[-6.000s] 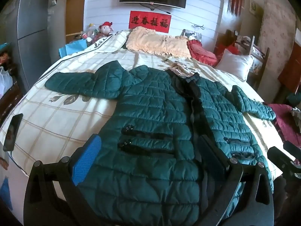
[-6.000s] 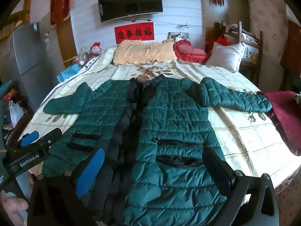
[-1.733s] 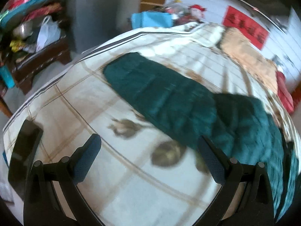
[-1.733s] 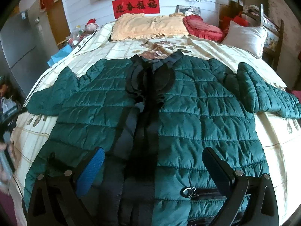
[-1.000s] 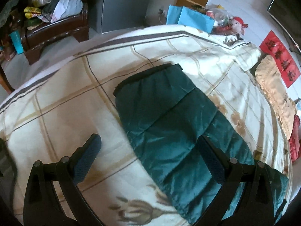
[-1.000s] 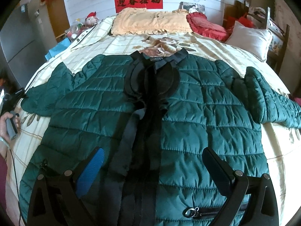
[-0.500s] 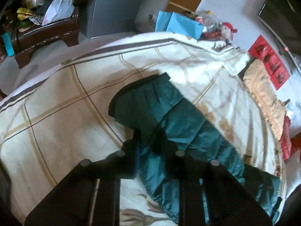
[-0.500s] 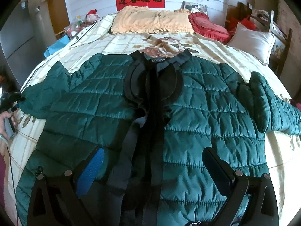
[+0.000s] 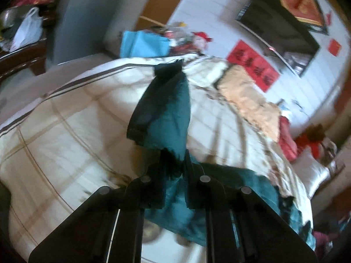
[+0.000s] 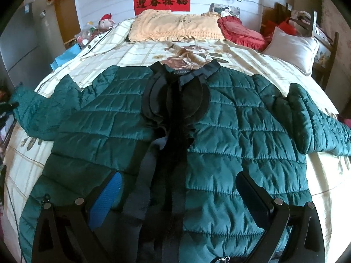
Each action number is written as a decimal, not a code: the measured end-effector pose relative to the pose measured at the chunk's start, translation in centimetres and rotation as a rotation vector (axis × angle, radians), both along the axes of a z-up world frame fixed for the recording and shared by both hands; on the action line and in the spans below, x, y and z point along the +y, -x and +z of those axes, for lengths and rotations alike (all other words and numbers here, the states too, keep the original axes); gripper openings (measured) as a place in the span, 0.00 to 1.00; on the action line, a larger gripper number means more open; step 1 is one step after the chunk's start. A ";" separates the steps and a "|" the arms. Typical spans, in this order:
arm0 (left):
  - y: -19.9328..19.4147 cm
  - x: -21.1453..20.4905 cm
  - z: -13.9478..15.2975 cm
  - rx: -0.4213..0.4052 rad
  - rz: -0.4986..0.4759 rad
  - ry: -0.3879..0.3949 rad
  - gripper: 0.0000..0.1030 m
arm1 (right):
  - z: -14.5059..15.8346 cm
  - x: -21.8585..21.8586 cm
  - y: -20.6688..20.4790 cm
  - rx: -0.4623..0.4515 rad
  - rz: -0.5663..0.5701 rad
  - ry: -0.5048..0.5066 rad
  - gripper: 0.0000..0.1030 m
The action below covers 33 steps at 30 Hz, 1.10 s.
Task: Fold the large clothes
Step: 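Lift the held sleeve with the left gripper and swing it over the jacket body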
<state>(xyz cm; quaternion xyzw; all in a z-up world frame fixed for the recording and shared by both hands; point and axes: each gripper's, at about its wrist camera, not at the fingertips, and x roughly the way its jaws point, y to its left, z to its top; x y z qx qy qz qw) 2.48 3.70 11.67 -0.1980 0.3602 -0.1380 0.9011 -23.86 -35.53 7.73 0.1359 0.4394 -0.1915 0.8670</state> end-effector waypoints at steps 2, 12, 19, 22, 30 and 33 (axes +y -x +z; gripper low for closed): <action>1.2 -1.4 0.8 -0.015 -0.033 -0.008 0.10 | -0.2 -0.4 0.1 0.002 -0.008 -0.004 1.00; 6.7 -9.9 3.1 -0.058 -0.248 -0.039 0.09 | -0.7 -2.9 1.5 0.002 -0.070 -0.028 1.00; 10.7 -16.1 3.0 -0.033 -0.388 -0.041 0.09 | -0.7 -4.0 2.2 0.001 -0.088 -0.026 1.00; 12.1 -18.2 2.6 -0.017 -0.438 -0.040 0.09 | -0.7 -4.5 2.8 -0.008 -0.099 -0.041 1.00; 16.7 -24.7 1.4 0.010 -0.585 -0.062 0.09 | -0.4 -5.5 3.7 -0.024 -0.115 -0.047 1.00; 18.0 -26.9 0.4 0.030 -0.628 -0.081 0.09 | -0.7 -5.9 4.0 -0.022 -0.122 -0.058 1.00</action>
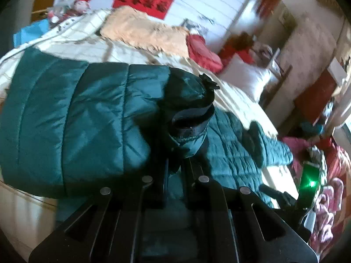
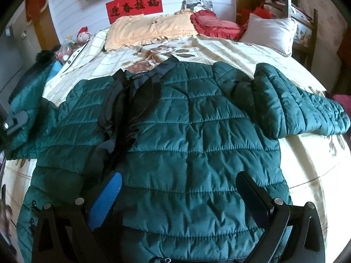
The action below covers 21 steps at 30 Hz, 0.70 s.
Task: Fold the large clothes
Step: 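Lift the held sleeve with the left gripper and swing it over the jacket body, then lay the sleeve across the jacket body and open the left gripper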
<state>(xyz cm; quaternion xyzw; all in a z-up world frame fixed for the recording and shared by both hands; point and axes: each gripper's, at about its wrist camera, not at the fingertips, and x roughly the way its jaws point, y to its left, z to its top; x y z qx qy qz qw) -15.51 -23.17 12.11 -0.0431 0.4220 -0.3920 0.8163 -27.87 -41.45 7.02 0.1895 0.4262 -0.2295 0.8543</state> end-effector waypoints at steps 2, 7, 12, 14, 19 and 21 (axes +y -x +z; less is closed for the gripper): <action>0.6 -1.6 -1.0 0.007 -0.020 -0.028 0.09 | -0.2 -0.2 0.2 0.003 -0.003 -0.004 1.00; 0.8 -4.0 -4.1 0.055 -0.034 -0.093 0.09 | -0.5 -1.0 0.8 0.005 -0.019 -0.007 1.00; 2.1 -5.3 -6.0 0.053 -0.048 -0.147 0.09 | -0.7 -1.8 1.5 0.009 -0.036 -0.014 1.00; 2.4 -5.5 -6.0 0.032 -0.052 -0.158 0.09 | -0.8 -2.0 1.6 0.010 -0.039 -0.019 1.00; 2.5 -5.5 -5.9 0.022 -0.060 -0.170 0.09 | -0.9 -2.1 1.8 0.014 -0.039 -0.021 1.00; 2.6 -5.5 -5.9 0.028 -0.058 -0.164 0.09 | -0.9 -2.1 1.7 0.014 -0.036 -0.023 1.00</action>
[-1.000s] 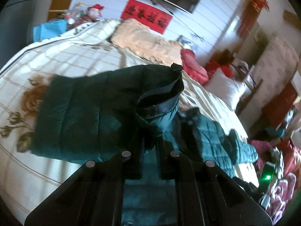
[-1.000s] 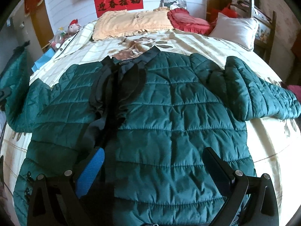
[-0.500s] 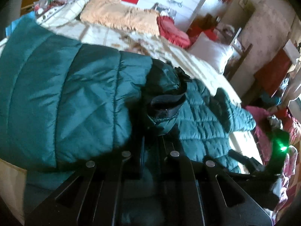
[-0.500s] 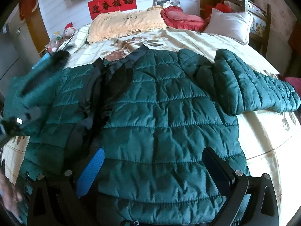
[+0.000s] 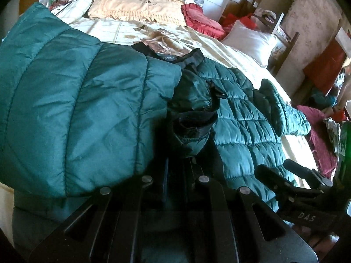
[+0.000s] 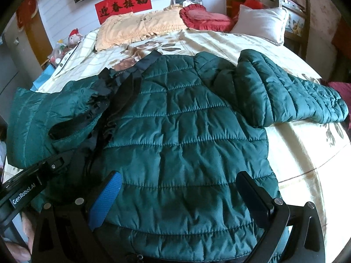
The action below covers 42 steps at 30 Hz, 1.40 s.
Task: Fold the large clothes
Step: 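Lay the sleeve across the jacket body and open the left gripper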
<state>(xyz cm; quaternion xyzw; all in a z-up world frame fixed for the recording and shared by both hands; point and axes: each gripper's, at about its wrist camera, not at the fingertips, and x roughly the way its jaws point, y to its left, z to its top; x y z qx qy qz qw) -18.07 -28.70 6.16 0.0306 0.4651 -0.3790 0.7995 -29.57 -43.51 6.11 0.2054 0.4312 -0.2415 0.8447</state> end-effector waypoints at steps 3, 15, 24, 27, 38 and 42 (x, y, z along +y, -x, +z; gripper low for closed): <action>0.0 0.3 0.1 0.011 0.010 0.018 0.09 | 0.0 0.0 -0.1 0.005 0.004 0.004 1.00; 1.7 3.9 4.6 -0.005 -0.024 0.085 0.53 | 0.2 0.2 -0.3 0.015 0.006 0.013 1.00; -0.2 11.1 8.1 -0.209 0.185 -0.044 0.53 | 1.8 1.8 -2.4 -0.061 0.123 -0.041 1.00; -1.9 13.4 7.5 -0.230 0.264 -0.088 0.53 | 1.9 2.6 -4.2 -0.087 0.169 -0.107 1.00; -4.7 17.3 3.1 -0.090 0.348 -0.089 0.53 | -1.3 3.2 -12.1 -0.084 0.205 -0.269 0.44; -4.6 17.2 3.1 -0.094 0.347 -0.096 0.53 | 0.1 3.9 -11.6 -0.113 0.218 -0.190 0.23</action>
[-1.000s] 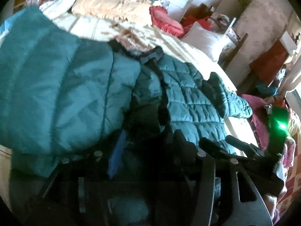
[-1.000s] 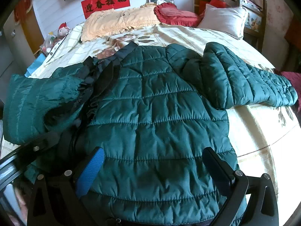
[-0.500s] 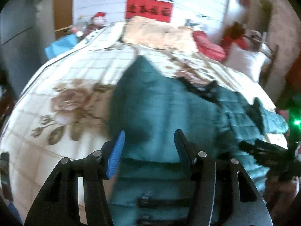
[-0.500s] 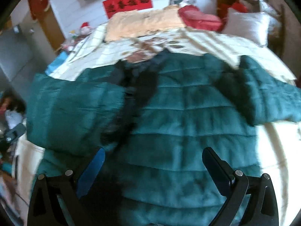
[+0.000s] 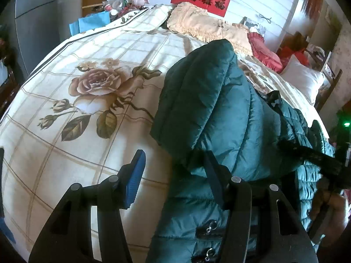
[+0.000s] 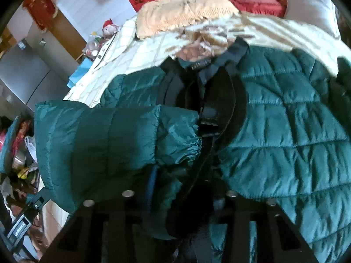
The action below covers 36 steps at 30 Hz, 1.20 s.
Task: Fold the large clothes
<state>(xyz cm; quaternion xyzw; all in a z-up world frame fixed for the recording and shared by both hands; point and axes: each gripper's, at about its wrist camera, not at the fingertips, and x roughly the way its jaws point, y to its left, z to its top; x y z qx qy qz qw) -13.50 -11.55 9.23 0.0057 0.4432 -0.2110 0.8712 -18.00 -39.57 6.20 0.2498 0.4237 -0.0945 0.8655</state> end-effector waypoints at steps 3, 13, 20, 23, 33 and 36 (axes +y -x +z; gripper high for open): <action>0.2 -0.2 0.0 -0.002 -0.001 -0.005 0.53 | 2.3 -0.2 1.4 -0.059 0.016 0.052 0.10; 0.5 -0.8 -0.5 0.009 -0.009 -0.017 0.53 | 7.8 -1.3 3.9 -0.164 -0.011 0.203 0.08; 0.6 -1.6 -1.2 0.025 -0.016 -0.045 0.53 | 9.0 -4.9 6.3 -0.151 -0.151 0.259 0.08; 0.7 -2.2 -1.6 0.026 -0.028 -0.062 0.53 | 8.7 -6.4 7.2 -0.127 -0.208 0.302 0.07; 0.3 -3.2 -1.0 0.011 -0.016 -0.042 0.53 | 2.9 -10.2 6.1 0.019 -0.296 0.367 0.06; -0.3 -4.0 -0.4 0.000 -0.010 -0.031 0.53 | 0.6 -11.1 5.0 0.080 -0.286 0.361 0.06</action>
